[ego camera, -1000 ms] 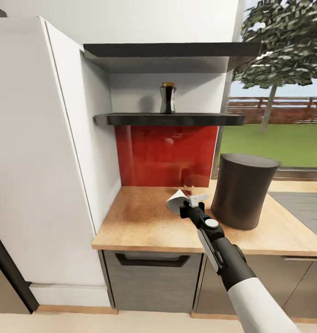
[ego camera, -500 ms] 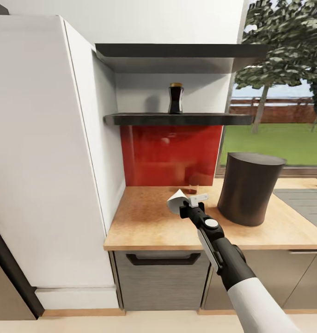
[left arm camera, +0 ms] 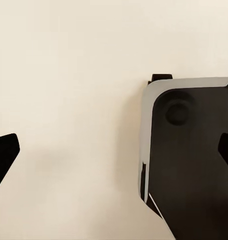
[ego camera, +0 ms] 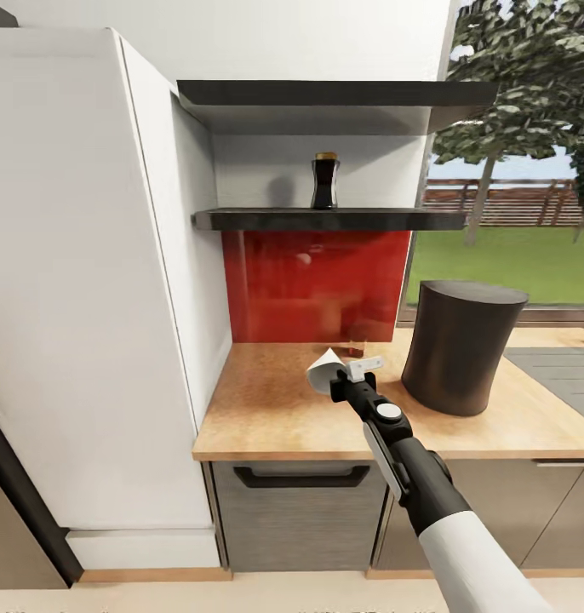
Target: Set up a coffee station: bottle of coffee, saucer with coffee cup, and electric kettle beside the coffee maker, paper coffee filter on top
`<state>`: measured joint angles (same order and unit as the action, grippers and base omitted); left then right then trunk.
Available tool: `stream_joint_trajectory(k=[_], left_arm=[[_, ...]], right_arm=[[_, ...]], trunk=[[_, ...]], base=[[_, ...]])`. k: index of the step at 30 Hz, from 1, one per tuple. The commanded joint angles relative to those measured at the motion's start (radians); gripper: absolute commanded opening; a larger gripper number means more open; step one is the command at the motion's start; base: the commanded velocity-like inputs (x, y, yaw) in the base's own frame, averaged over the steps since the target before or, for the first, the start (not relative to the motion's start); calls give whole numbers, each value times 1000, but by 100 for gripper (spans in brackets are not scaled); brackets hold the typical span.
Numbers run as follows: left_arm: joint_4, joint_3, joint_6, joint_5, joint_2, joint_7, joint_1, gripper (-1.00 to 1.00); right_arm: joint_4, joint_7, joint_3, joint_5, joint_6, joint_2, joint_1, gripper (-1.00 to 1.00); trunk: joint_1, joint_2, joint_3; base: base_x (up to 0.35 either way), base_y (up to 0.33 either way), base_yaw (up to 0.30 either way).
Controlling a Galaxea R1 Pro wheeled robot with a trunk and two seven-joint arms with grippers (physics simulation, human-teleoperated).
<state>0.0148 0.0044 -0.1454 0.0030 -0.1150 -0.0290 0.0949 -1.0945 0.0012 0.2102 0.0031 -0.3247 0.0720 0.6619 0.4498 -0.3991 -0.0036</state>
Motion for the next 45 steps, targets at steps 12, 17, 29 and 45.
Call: stream_joint_trajectory(k=[12, 17, 29, 45], left_arm=[[-1, -1, -3, 0, 3, -2, 0, 100], [-1, -1, -3, -1, 3, -2, 0, 100], [-1, -1, -4, -1, 3, -2, 0, 100], [-1, -1, -3, -1, 3, -2, 0, 100]], right_arm=[[-3, 0, 0, -3, -5, 0, 0, -100], [-2, 0, 0, -3, -5, 0, 0, -100], [-2, 0, 0, -3, -5, 0, 0, -100], [-1, 0, 0, -3, -5, 0, 0, -100]], trunk=[[0, -1, 0], [0, -1, 2], [0, -1, 6], [0, -1, 6]], base=[[-181, 119, 0], [-18, 14, -118], [-1, 1, -269], [0, 0, -282]])
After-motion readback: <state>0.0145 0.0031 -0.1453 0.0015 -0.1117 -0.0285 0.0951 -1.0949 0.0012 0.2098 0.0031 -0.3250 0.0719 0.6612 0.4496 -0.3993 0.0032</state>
